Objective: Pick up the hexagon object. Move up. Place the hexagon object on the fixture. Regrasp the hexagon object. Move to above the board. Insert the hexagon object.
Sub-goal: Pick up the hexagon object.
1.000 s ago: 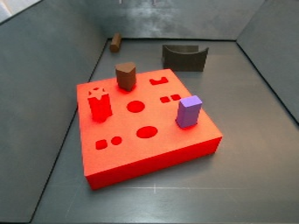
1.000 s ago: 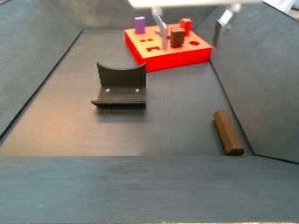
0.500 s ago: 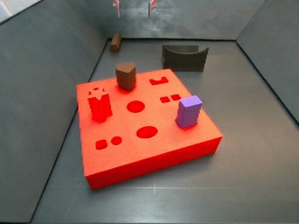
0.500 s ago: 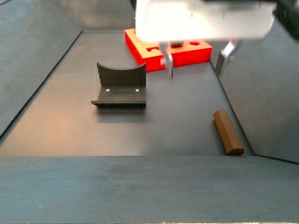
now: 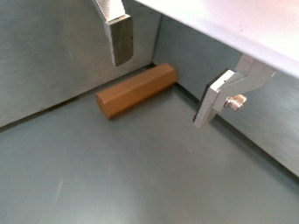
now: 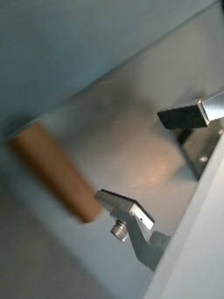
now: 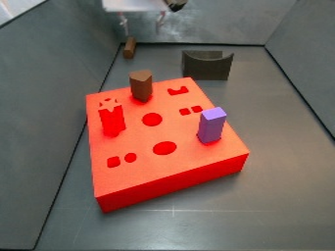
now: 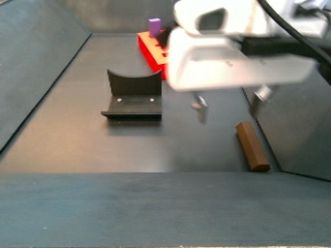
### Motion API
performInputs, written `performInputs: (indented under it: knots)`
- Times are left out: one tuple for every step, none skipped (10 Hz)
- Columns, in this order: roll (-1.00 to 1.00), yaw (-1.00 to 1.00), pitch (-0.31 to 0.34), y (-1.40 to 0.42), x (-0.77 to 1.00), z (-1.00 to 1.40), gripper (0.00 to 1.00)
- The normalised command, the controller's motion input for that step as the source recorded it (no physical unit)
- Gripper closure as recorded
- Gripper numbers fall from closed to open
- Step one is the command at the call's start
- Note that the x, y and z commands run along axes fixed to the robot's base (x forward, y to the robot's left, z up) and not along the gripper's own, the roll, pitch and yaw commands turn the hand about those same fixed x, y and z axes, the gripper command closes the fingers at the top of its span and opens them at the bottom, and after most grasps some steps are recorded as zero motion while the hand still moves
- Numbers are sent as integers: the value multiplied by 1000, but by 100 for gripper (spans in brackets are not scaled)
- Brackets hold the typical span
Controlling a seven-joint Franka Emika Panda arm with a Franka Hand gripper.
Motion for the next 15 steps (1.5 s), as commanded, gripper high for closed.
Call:
performInputs:
  knots:
    - [17,80,-237,83,-657,-837,0]
    - [4,14,-199,0,-417,-911,0]
    - [0,0,-174,-40,-11,-937,0]
    - [30,-26,-136,-77,111,-983,0]
    - [19,-26,-134,-80,123,-994,0]
    - [10,-14,-131,-80,126,-1000,0]
    - [0,0,-126,-49,120,-1000,0]
    - [0,0,-106,-17,171,-1000,0]
    - [0,0,-94,0,203,-1000,0]
    - [0,0,-83,0,226,-1000,0]
    - [0,0,-41,0,326,-1000,0]
    - [0,11,0,0,414,-1000,0]
    - [0,26,0,0,466,-1000,0]
    - [-100,0,-47,77,154,-460,0]
    - [0,0,0,0,0,0,0]
